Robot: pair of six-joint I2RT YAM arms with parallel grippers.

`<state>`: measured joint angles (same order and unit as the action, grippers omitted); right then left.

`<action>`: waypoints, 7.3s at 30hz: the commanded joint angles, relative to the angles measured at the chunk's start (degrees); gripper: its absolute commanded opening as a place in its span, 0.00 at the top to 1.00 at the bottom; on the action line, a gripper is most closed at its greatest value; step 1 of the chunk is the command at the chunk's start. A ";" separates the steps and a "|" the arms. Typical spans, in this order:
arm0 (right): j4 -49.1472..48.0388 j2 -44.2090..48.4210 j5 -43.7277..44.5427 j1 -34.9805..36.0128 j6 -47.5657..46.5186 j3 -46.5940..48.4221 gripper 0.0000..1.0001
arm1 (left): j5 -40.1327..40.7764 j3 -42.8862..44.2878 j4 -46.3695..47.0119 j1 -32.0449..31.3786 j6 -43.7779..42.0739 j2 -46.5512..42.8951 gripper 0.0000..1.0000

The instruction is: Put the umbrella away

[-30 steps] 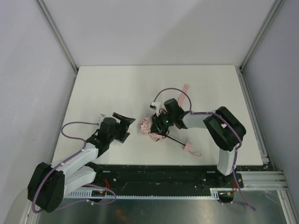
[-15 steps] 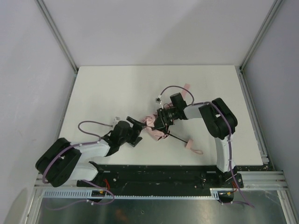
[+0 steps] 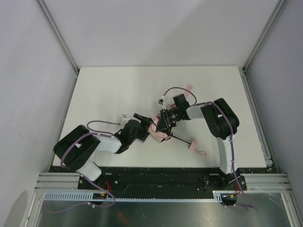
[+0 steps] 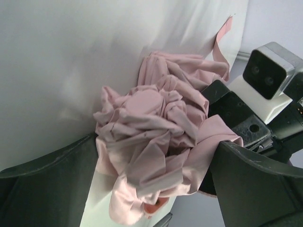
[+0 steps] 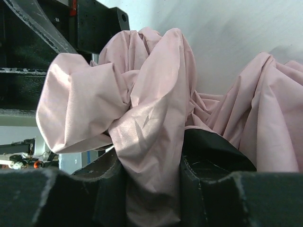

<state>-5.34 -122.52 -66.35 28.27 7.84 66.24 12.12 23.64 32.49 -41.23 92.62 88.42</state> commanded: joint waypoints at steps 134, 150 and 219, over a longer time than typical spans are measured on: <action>10.86 -6.34 10.77 2.68 2.45 -6.75 1.00 | -7.28 0.31 -0.65 6.80 2.66 4.29 0.04; 18.35 -4.73 11.98 4.47 -3.41 -3.15 1.00 | -4.65 0.40 -0.67 4.97 -2.31 10.88 0.81; 11.10 13.23 55.94 21.15 -13.48 -13.78 1.00 | -17.74 11.62 -27.01 15.99 -18.37 -2.81 0.11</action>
<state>-8.19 -105.10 3.84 53.54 -14.81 56.03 -4.82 35.05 9.78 -28.71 82.78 89.76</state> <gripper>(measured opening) 0.375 0.744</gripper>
